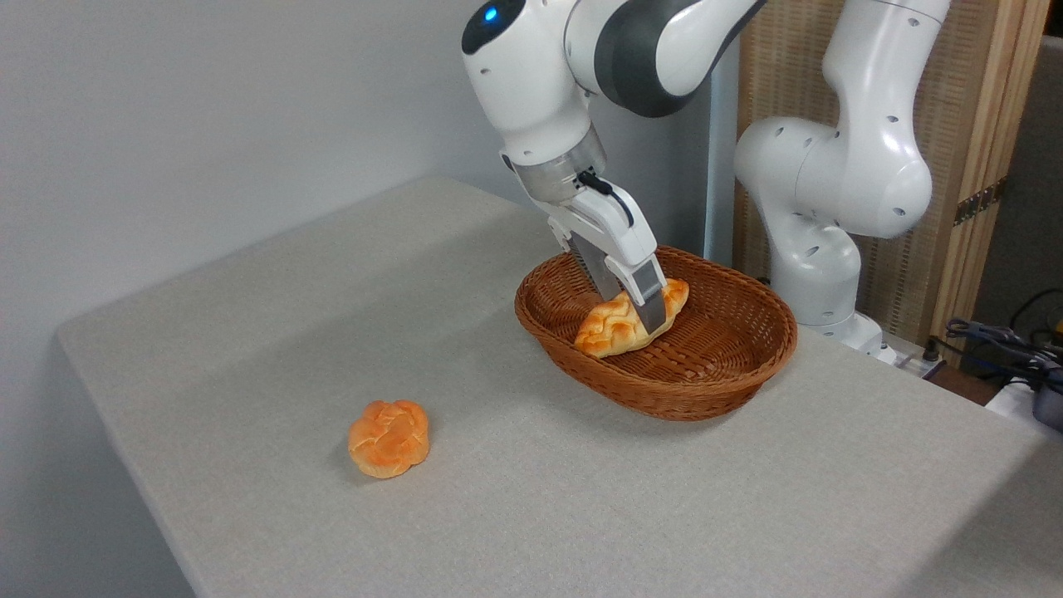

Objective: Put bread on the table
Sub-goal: 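Lower the gripper into the basket over the braided bread loaf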

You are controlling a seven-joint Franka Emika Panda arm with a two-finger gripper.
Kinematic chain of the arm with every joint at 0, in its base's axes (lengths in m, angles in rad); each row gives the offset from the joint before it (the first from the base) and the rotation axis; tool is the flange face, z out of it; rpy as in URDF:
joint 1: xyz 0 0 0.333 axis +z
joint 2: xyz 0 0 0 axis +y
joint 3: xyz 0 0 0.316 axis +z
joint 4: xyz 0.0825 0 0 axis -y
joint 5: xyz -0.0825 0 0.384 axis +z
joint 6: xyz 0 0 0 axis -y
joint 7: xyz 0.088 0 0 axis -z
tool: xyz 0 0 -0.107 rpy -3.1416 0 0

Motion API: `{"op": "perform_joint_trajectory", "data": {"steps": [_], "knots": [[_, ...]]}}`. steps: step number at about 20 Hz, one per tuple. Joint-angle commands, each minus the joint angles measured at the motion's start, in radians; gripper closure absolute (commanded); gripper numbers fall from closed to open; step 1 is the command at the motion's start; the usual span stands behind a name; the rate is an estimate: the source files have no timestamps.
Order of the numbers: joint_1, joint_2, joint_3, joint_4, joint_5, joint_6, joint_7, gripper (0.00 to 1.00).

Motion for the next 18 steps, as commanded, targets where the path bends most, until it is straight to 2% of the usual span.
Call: {"op": "perform_joint_trajectory", "data": {"steps": [1,7,10,18], "knots": [[0.007,-0.009,-0.022,-0.03,-0.017,0.021,0.013,0.0],[0.009,-0.006,-0.022,-0.041,-0.019,0.024,0.013,0.0],[0.023,-0.006,-0.021,-0.038,-0.095,0.046,0.013,0.0],[0.023,0.006,-0.021,-0.042,-0.089,0.05,0.013,0.0]]}}
